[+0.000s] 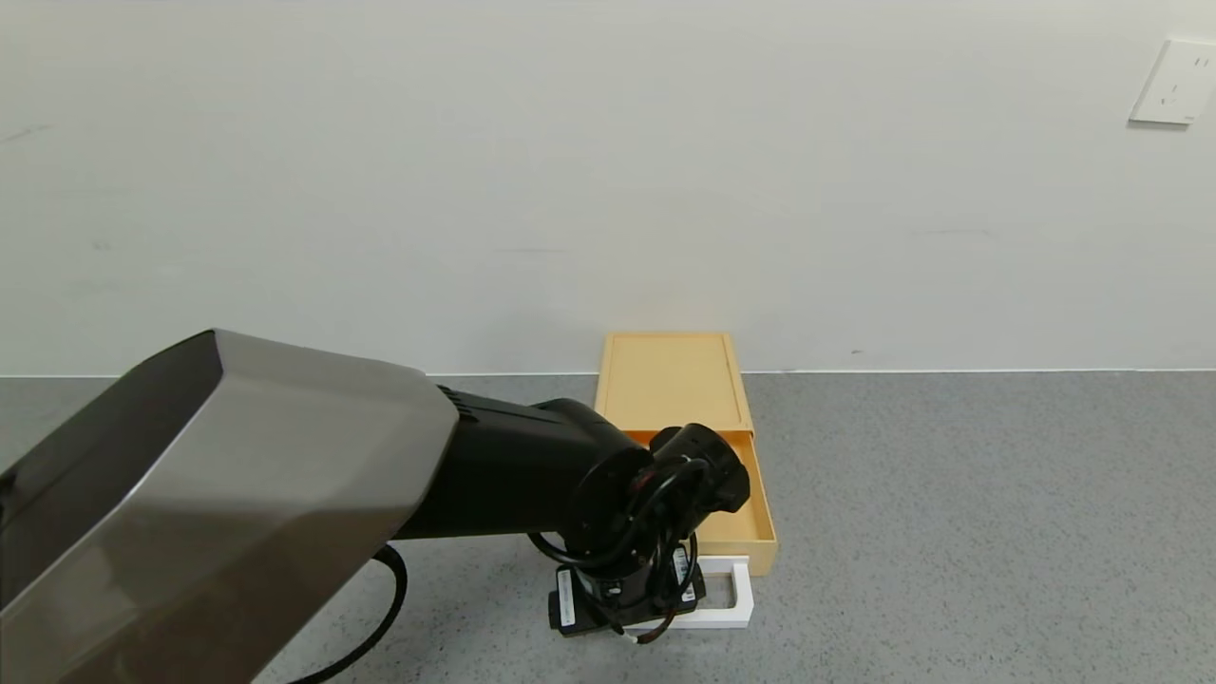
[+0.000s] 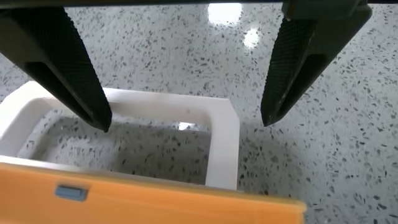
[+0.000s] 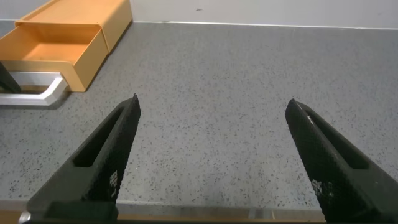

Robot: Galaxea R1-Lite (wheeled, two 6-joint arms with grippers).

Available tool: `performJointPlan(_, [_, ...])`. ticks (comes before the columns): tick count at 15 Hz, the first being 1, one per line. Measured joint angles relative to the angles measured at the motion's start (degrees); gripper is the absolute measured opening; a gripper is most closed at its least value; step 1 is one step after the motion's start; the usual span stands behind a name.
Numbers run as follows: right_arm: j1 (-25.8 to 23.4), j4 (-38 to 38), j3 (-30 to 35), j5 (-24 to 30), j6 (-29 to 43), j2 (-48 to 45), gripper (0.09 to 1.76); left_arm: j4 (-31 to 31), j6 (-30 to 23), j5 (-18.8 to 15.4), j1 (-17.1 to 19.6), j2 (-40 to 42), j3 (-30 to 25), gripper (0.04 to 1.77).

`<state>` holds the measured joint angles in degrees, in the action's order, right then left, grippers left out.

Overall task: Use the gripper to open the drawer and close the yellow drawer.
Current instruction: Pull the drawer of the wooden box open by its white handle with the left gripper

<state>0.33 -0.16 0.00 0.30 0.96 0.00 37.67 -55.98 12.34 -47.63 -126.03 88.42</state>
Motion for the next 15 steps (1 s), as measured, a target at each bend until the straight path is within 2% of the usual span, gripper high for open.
performJointPlan(15, [0.05, 0.00, 0.00, 0.00, 0.00, 0.00, 1.71, 0.04, -0.49, -0.07, -1.51, 1.17, -2.47, 1.72])
